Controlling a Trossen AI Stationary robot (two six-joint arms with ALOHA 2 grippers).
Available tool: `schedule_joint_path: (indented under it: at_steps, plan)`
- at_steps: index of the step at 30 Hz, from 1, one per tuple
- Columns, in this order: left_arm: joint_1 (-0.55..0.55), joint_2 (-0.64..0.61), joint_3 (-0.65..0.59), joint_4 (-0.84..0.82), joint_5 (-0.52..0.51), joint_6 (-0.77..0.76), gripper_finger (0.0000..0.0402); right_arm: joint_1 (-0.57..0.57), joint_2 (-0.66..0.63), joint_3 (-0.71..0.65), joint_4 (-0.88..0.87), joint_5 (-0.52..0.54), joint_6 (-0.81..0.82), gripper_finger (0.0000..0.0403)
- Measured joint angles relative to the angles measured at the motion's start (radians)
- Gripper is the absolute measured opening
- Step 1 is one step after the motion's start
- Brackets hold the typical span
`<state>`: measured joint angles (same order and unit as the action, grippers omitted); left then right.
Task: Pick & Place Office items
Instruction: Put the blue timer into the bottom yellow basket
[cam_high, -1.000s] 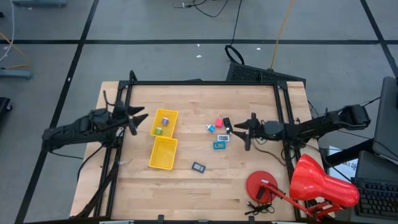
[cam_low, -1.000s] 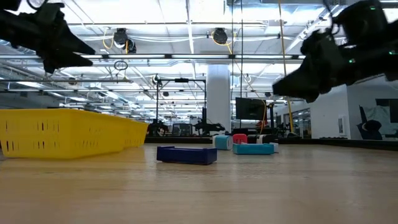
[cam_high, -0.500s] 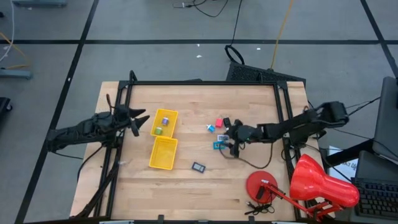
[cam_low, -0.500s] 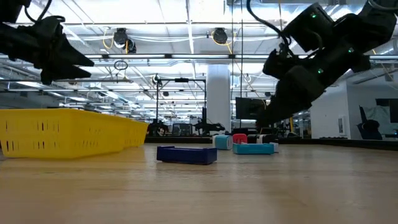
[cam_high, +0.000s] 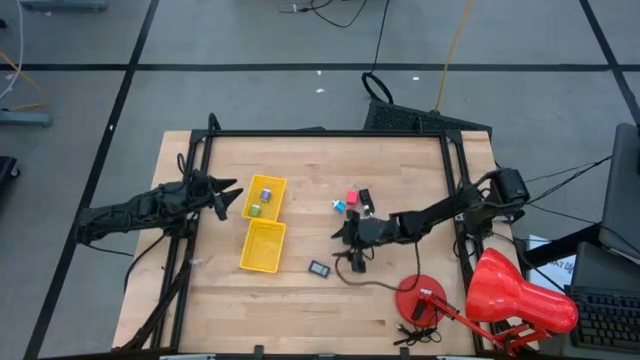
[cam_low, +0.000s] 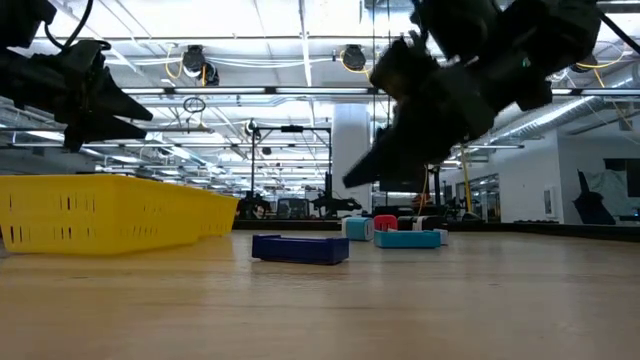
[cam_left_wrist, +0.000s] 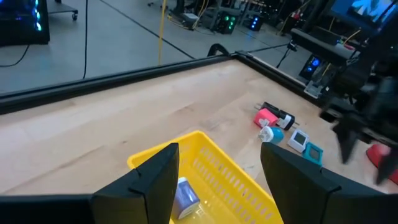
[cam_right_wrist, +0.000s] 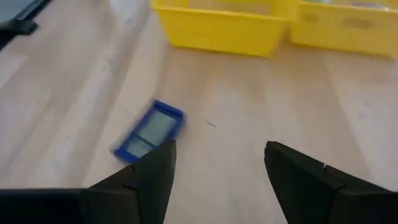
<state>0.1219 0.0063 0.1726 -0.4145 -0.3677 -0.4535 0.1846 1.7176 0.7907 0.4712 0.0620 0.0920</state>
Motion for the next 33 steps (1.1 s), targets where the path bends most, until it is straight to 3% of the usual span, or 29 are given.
schedule_joint_path:
  at_steps: [17,21,28,33]
  plan:
    - [0.000,0.000,0.000,0.006,-0.021,-0.001,0.0230,0.172,0.272,0.232,-0.029,0.098,0.057,0.0249]
    - [0.000,0.000,0.000,0.011,-0.025,-0.031,0.0230,0.167,0.278,0.240,-0.047,0.105,0.081,0.0246]
    - [0.000,0.000,0.000,0.012,-0.025,-0.056,0.0230,0.163,0.244,0.239,-0.240,0.247,0.118,0.0236]
    - [0.000,0.000,0.000,0.016,-0.025,-0.053,0.0230,0.163,0.233,0.239,-0.266,0.251,0.132,0.0235]
